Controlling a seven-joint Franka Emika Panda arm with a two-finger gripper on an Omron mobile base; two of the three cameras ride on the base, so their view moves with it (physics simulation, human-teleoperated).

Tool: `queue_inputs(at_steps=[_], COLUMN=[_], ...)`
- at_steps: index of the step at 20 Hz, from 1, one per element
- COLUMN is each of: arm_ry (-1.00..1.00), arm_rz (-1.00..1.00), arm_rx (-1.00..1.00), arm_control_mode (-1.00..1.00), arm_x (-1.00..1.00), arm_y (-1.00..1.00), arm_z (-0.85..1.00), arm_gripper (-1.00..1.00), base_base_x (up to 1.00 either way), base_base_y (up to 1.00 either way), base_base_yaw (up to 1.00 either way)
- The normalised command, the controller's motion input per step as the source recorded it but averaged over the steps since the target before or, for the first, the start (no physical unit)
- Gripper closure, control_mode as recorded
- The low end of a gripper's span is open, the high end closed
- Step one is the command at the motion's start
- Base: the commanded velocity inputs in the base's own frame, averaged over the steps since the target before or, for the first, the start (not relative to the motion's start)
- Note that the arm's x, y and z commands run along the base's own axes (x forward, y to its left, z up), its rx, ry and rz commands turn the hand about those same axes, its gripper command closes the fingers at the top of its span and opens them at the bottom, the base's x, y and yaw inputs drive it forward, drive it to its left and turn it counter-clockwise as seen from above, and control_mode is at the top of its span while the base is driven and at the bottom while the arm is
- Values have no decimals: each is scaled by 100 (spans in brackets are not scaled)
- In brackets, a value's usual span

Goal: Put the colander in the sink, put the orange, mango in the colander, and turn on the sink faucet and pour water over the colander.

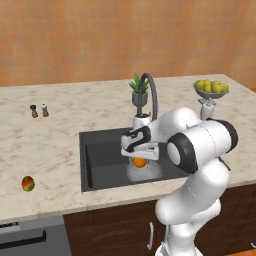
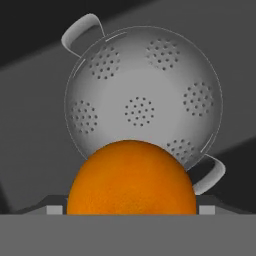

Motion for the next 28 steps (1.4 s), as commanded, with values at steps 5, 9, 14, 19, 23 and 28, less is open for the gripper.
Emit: queue_inputs(at_steps=[5, 9, 14, 19, 23, 28], arm_ry=[0, 0, 0, 0, 0, 0], arm_rz=[0, 0, 0, 0, 0, 0], arm_rx=[-1, -2, -1, -2, -1, 0], arm_control_mode=[-100, -100, -100, -100, -100, -100], arm_x=[26, 24, 21, 18, 11, 11], arm_y=[0, 0, 0, 0, 0, 0], arm_z=[-41, -45, -46, -46, -39, -26], arm_gripper=[100, 100, 100, 100, 100, -100], base_base_x=[0, 0, 0, 0, 0, 0], base_base_y=[0, 0, 0, 0, 0, 0], base_base_yaw=[0, 0, 0, 0, 0, 0])
